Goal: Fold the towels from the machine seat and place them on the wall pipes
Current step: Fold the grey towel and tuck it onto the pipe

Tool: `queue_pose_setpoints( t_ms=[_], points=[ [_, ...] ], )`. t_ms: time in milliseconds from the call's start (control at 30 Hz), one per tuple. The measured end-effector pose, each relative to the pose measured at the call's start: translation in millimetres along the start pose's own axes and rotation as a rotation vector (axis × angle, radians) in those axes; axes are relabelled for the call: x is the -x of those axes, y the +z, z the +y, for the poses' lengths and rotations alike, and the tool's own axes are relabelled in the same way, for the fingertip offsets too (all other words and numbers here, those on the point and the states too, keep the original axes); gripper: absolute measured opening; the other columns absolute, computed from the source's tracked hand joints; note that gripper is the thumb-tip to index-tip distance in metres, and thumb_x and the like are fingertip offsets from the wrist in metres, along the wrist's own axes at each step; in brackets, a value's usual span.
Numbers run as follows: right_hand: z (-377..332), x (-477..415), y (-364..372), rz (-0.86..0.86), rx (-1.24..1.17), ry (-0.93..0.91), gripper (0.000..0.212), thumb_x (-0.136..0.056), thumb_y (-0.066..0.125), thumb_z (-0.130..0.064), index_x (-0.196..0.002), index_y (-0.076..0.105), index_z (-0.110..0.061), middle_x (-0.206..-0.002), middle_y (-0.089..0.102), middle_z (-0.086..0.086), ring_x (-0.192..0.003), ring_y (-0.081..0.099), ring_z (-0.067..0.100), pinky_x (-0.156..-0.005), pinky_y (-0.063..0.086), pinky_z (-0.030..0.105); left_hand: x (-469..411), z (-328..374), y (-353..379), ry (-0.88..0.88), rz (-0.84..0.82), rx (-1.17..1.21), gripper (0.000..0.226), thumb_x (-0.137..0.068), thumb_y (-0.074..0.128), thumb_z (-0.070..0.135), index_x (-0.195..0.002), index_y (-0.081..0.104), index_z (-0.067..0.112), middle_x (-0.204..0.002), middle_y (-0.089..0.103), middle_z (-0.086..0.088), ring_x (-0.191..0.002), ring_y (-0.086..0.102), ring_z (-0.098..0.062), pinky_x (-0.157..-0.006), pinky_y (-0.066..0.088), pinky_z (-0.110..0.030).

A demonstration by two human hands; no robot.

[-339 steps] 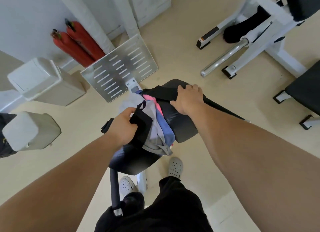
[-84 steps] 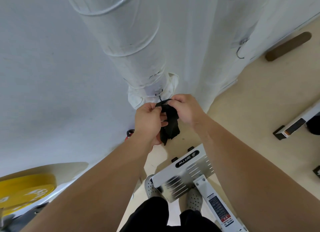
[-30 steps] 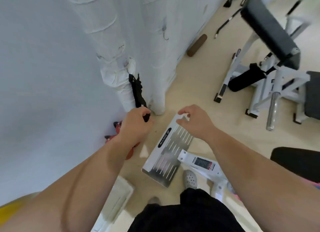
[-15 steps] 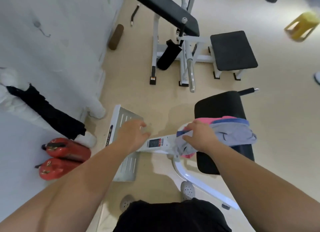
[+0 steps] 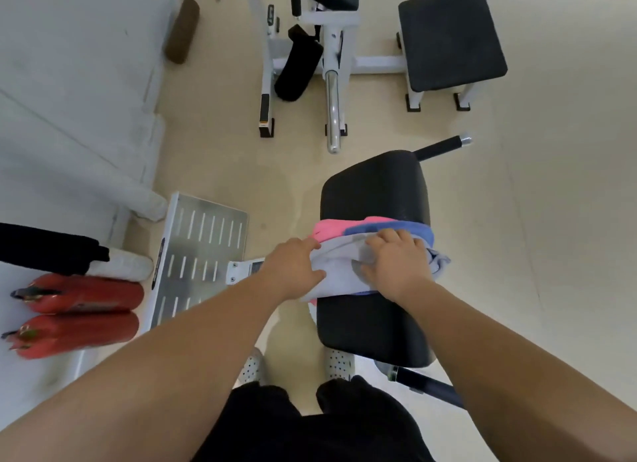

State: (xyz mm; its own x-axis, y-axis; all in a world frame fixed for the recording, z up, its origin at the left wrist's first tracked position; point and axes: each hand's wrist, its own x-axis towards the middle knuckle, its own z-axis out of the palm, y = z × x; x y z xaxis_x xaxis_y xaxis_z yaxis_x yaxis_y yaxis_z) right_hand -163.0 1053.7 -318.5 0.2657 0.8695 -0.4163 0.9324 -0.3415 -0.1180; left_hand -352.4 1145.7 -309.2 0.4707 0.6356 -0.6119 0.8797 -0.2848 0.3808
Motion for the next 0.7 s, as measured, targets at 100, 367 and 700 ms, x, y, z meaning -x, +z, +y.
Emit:
queue_pose_setpoints(
  t_ms=[100,367,700],
  points=[
    [9,-11,11,-0.003,0.004,0.004,0.043,-0.094,0.049,-0.059,-0.123,0.061,-0.029,-0.123,0.059,-0.002,-0.118,0.05,0.023,-0.102,0.043,0.043,-24,15,16,0.007,-0.027,-0.01,0.061,-0.092,0.066,0.04,-0.148,0.044,0.028,-0.144,0.052,-0.006,-0.126,0.054,-0.029,-0.104,0.043,-0.037],
    [17,-21,42,0.135,-0.1,0.098,0.034,-0.099,0.053,-0.048,-0.124,0.066,-0.029,-0.12,0.061,-0.001,-0.116,0.05,0.023,-0.104,0.041,0.04,-57,26,49,0.046,-0.012,0.027,0.047,-0.097,0.061,0.034,-0.143,0.052,0.031,-0.138,0.06,0.001,-0.121,0.059,-0.026,-0.105,0.046,-0.037],
    [12,14,11,0.323,-0.403,-0.012,0.008,-0.091,0.06,-0.023,-0.095,0.066,-0.019,-0.095,0.064,-0.001,-0.094,0.057,0.021,-0.087,0.046,0.045,-35,48,40,0.108,0.125,0.177,0.022,-0.104,0.051,0.03,-0.11,0.07,0.021,-0.103,0.068,0.0,-0.093,0.063,-0.023,-0.083,0.049,-0.031]
  ],
)
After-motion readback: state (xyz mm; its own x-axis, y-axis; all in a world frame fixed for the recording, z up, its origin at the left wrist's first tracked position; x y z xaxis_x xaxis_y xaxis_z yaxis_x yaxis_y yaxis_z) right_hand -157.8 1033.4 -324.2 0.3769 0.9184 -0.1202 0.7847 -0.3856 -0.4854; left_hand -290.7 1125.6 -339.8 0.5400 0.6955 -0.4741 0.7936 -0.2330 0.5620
